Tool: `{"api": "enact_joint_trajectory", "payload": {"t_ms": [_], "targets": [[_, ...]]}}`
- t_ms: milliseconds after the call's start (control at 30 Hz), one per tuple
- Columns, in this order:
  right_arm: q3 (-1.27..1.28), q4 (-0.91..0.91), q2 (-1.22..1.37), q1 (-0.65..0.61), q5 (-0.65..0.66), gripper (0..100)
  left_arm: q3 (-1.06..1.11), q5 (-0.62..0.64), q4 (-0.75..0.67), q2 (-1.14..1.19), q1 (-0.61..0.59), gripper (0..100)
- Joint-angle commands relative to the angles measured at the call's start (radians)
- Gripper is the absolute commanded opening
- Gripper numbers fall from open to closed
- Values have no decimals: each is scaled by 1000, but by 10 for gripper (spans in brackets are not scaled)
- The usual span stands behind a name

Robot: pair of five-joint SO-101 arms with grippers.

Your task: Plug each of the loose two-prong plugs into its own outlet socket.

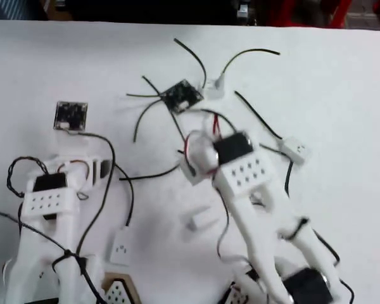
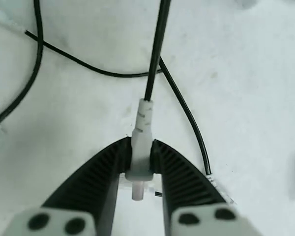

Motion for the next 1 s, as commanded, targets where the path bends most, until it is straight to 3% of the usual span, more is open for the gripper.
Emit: {"api": "enact_joint_trajectory", "payload": {"t_ms": [0,133,400,667,967], "targets": [[115,-136,-180,-54,-71,17,-166,84,109,-42,61,255],[276,-318,-311,-105,-126,17,-250,133,183,-42,130,255],[466,-538,-429,-200,-204,17,-319,207,146,-42,245,256],[488,-556,-429,-205,-201,16,-328,209,150,-50,375,256],[500,-555,-427,-202,-196,16,-233,158,175,-309,470,256]]}}
